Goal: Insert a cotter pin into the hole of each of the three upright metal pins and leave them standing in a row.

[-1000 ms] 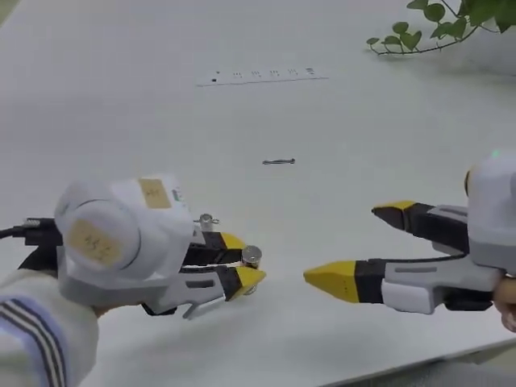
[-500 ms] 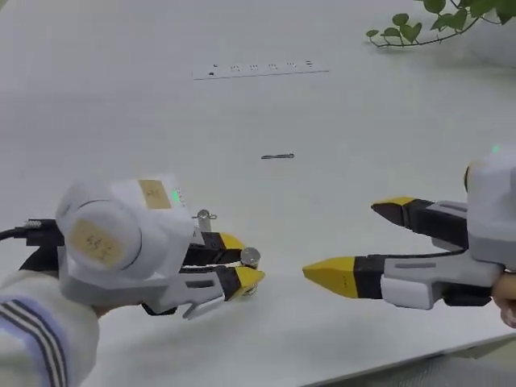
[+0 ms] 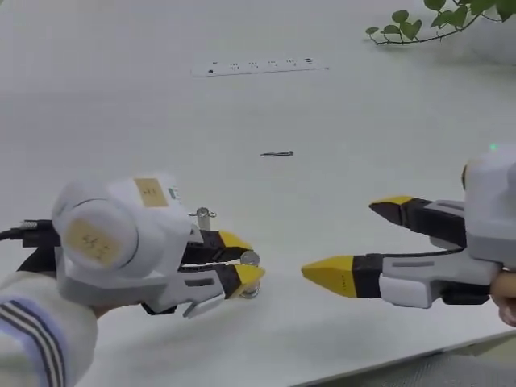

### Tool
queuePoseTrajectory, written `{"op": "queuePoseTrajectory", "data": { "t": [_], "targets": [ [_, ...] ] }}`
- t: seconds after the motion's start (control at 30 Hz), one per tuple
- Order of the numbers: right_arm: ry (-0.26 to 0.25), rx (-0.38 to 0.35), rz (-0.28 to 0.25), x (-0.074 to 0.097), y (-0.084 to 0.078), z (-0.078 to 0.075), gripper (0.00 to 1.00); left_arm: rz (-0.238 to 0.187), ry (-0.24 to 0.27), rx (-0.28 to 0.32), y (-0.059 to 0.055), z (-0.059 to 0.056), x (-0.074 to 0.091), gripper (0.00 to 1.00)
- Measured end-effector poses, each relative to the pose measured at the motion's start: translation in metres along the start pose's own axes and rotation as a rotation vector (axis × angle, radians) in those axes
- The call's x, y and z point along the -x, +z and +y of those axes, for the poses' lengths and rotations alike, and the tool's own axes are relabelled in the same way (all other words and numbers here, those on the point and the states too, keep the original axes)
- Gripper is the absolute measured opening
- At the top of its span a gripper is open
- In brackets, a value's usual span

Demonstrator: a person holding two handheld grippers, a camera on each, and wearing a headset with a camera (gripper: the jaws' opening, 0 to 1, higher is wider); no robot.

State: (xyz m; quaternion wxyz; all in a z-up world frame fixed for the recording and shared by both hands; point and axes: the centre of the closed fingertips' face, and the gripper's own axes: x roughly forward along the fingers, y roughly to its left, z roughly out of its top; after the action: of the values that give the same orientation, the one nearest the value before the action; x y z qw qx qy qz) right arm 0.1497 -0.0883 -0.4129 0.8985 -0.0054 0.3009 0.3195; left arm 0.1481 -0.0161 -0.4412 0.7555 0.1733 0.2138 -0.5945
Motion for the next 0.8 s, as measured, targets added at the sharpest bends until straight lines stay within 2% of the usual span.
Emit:
{"op": "queuePoseTrajectory", "data": {
  "t": [0.47, 0.67, 0.8],
  "targets": [
    [-0.005, 0.009, -0.004, 0.002, 0.002, -0.001, 0.81, -0.01, -0.012, 0.042, 0.002, -0.002, 0.003, 0.1],
    [-0.008, 0.013, -0.001, 0.003, 0.003, -0.002, 0.81, -0.034, -0.048, 0.045, 0.005, -0.013, 0.011, 0.24],
    [-0.01, 0.021, 0.001, 0.004, 0.004, -0.003, 0.81, -0.055, -0.063, 0.076, 0.007, -0.019, 0.017, 0.35]
  ]
}}
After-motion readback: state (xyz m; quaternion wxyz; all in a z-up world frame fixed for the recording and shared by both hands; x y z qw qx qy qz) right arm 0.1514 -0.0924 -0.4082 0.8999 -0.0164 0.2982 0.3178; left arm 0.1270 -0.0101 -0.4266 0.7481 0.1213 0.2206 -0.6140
